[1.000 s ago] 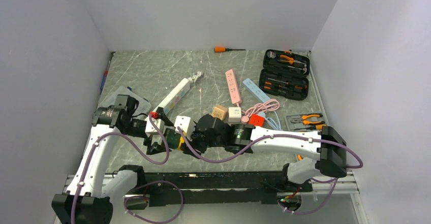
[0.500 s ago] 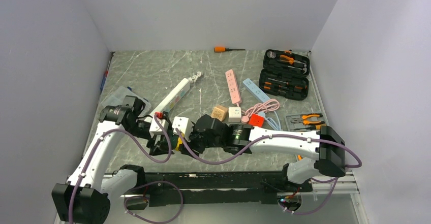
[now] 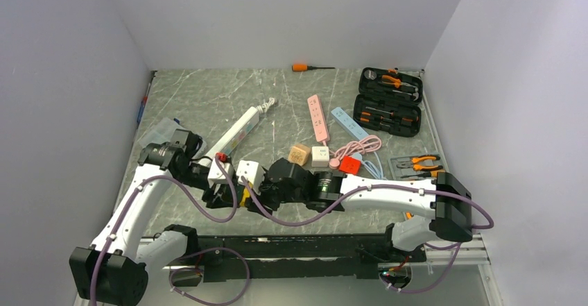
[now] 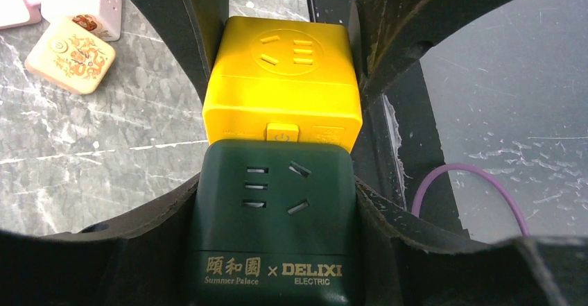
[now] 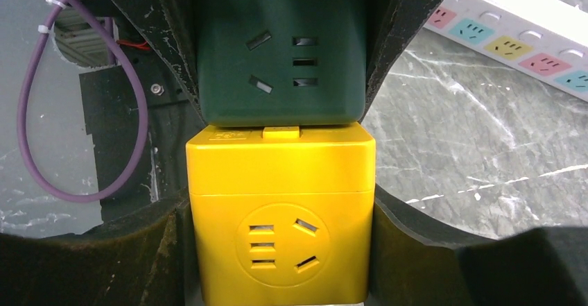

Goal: Pull the plug off the socket
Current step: Remove the plug from the socket.

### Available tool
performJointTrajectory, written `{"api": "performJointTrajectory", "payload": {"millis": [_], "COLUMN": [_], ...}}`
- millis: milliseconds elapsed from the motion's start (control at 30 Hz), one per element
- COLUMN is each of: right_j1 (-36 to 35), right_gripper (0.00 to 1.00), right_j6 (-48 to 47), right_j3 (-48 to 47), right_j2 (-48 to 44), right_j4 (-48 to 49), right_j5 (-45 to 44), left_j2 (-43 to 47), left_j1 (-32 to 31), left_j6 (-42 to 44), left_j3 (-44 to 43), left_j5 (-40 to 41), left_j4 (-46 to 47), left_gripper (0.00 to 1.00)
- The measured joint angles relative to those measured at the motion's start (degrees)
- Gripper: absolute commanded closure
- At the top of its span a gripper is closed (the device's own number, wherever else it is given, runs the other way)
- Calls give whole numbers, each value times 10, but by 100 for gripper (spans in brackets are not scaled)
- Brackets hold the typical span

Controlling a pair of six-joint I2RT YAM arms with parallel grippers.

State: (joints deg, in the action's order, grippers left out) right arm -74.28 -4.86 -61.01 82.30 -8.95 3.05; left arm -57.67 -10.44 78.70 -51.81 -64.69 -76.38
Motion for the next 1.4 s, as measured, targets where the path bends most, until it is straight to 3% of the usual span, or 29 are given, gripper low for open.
{"api": "performJointTrajectory", "payload": {"millis": [300, 833, 1067, 1400], "right_j1": [-2, -9, -25, -30], "right_gripper": [100, 100, 100, 100], "right_j6": [19, 69, 102, 165], "right_j3": [69, 102, 157, 192], "right_j2": [-67, -128, -179, -212], "right_j4": [61, 51, -112, -133], "right_j5": [-2, -17, -21, -108], "left_j2": [-3, -42, -40, -26], "left_j1": [-17, -31, -2, -2], "left_j6": [-4, 16, 14, -59], "left_j3": [-18, -46, -48, -22], "left_j5": [-24, -47, 90, 165], "left_j4": [-7, -39, -19, 80], "left_gripper": [100, 100, 100, 100]}}
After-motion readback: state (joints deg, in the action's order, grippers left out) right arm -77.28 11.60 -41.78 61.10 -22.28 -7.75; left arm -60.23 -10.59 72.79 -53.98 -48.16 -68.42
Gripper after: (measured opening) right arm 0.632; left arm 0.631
